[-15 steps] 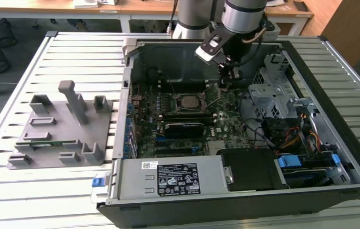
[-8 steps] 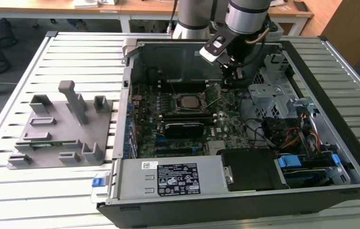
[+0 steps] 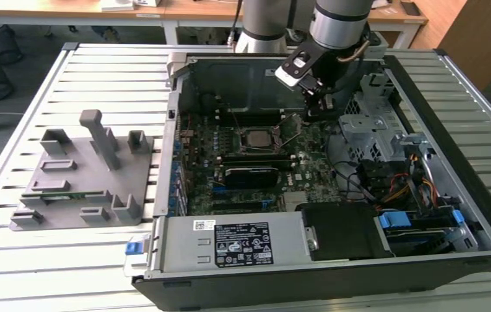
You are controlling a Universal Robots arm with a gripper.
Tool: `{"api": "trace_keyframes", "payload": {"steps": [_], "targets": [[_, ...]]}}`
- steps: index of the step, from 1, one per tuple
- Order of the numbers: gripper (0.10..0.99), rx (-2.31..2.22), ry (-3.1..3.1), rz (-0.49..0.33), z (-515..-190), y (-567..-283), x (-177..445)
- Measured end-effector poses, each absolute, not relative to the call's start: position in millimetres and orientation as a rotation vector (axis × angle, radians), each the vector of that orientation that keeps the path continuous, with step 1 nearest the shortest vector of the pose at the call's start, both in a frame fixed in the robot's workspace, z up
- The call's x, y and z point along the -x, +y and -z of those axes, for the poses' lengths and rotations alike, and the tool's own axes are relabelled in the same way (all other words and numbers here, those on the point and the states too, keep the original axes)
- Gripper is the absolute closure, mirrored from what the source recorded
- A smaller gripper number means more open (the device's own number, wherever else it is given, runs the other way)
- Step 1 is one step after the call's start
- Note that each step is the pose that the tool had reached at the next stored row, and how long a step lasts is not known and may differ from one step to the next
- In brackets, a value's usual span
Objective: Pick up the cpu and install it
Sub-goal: 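Close the cpu cover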
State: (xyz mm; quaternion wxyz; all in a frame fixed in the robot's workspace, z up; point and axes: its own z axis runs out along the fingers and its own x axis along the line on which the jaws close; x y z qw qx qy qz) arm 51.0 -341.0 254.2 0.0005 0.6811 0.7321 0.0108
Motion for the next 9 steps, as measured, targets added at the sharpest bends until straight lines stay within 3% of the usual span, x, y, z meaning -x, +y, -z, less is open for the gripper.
{"api": "trace_keyframes", "payload": {"steps": [9], "targets": [[0.980, -2.140, 2.301, -0.031, -247.0, -340.3, -51.0]]}}
